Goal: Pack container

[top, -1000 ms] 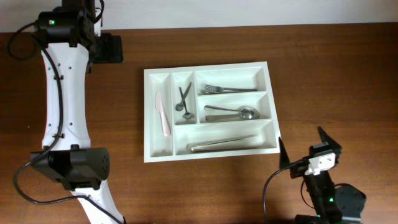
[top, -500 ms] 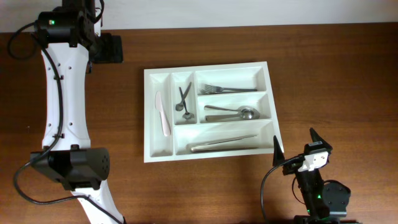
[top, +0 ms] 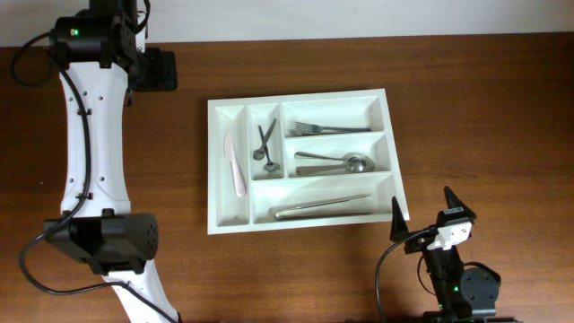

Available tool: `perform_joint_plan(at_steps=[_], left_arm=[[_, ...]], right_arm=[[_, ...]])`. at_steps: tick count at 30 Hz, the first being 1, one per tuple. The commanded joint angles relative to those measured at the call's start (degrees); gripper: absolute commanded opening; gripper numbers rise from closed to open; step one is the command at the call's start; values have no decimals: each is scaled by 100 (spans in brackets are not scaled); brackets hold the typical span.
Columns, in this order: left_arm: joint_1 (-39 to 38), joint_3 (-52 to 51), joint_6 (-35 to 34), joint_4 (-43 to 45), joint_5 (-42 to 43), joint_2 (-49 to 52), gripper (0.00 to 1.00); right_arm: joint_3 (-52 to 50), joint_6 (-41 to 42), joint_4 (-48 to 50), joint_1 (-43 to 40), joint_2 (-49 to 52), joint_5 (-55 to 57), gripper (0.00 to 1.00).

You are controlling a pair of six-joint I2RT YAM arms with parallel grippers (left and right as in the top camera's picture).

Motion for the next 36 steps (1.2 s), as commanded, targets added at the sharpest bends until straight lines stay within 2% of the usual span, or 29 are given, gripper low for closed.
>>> perform_joint_plan(at_steps=[1,36], left_arm=[[24,76,-76,-4,-42,-146,99],[20,79,-76,-4,-42,-308,99]], right_arm=[[-42,44,9,101,-70,166,98],[-42,44,7,101,-70,168,99]])
